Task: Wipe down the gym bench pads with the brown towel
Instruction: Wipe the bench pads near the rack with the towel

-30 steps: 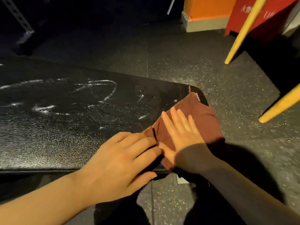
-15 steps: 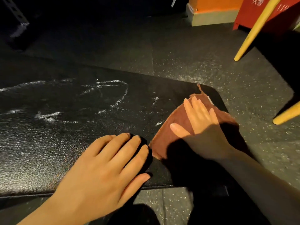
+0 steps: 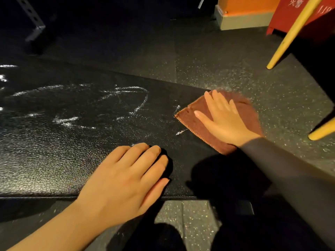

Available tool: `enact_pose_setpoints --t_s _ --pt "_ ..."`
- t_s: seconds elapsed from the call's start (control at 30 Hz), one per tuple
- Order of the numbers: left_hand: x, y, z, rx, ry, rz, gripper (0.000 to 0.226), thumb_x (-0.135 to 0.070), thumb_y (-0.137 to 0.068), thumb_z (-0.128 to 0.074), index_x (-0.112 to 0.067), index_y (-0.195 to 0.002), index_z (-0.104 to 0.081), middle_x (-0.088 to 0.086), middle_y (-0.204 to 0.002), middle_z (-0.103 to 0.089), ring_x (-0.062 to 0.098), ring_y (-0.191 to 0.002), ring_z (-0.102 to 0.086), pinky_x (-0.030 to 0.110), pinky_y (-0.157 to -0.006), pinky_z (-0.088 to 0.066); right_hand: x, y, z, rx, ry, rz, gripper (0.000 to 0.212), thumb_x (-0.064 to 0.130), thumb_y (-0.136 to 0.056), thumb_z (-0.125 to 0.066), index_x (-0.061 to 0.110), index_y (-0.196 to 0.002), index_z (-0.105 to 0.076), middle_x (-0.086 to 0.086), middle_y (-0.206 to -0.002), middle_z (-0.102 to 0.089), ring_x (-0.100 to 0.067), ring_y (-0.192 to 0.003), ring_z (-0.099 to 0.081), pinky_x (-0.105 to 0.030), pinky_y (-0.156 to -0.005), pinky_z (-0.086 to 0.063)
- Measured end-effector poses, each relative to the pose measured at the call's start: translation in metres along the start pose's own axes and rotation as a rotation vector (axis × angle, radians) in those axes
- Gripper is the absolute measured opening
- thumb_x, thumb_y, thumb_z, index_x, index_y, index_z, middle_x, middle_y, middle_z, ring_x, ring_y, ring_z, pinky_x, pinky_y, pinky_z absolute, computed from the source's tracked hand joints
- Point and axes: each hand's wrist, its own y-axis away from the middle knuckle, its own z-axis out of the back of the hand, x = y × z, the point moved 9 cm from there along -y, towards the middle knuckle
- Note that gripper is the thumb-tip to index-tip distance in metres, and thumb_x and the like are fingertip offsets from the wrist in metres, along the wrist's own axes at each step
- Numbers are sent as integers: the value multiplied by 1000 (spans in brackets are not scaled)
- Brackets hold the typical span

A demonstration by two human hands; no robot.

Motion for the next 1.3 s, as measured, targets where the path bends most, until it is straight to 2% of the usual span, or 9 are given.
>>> enact_pose_setpoints --t_s 0.17,0.3,0.37,0.5,0.6,0.8,0.97,1.1,1.3 --pt "6 -1 7 -6 62 45 43 -41 -97 -45 -9 -111 -70 11 -116 -67 33 -102 -63 38 -83 -40 41 72 -15 6 32 140 115 91 -64 18 23 -156 10 -8 -164 13 -19 -150 18 -38 -121 13" --pt "3 2 11 -30 82 6 39 -39 -98 -46 -10 -110 -69 10 -116 -65 31 -103 -60 39 -84 -42 66 133 -29 33 13 283 91 81 -85 -11 27 -155 10 -4 -163 16 -15 -149 22 -39 -121 11" --pt "1 4 11 -28 79 -8 39 -39 -98 -47 -10 -110 -69 10 -116 -65 31 -104 -59 40 -84 -43 63 138 -29 2 16 284 85 81 -86 -6 33 -155 9 -2 -164 13 -14 -150 20 -35 -120 11" --pt "2 5 11 -21 54 -11 40 -40 -98 -46 -10 -109 -69 12 -116 -66 32 -102 -59 42 -84 -42 41 113 -20 -23 -33 215 80 82 -83 3 40 -151 7 3 -164 10 -9 -150 15 -28 -119 14" --pt "-5 4 10 -37 16 -78 35 -37 -100 -45 -10 -111 -64 12 -114 -67 33 -102 -58 42 -84 -42 11 79 -10 -50 -85 88 88 82 -79 -9 36 -153 -1 3 -165 3 -8 -151 9 -26 -119 13" --pt "-7 9 -6 -28 49 -83 38 -35 -90 -55 -15 -122 -55 9 -115 -71 32 -103 -67 41 -87 -42 -51 -16 7 -52 -10 -137 70 61 -100 -23 27 -158 -7 -4 -166 0 -18 -152 2 -41 -122 3" --pt "-3 18 -24 87 77 -58 52 -39 -83 -59 -18 -129 -52 6 -122 -69 30 -105 -69 39 -90 -39 -65 -44 14 -94 -42 -195 67 64 -99 -23 28 -156 -22 -1 -164 -18 -20 -151 -13 -51 -121 -3" --pt "-3 14 -17 76 47 -72 49 -40 -82 -63 -16 -123 -56 7 -120 -68 30 -108 -64 38 -90 -39 -64 -30 11 -81 -75 -280 69 70 -96 -19 35 -156 -15 5 -165 -9 -17 -152 -2 -61 -118 6" --pt "-12 0 6 -39 7 -123 31 -33 -100 -44 -8 -114 -56 11 -108 -68 31 -102 -53 41 -78 -41 -38 14 0 7 -27 -252 70 66 -96 -15 35 -157 0 5 -166 7 -17 -152 10 -60 -118 7"
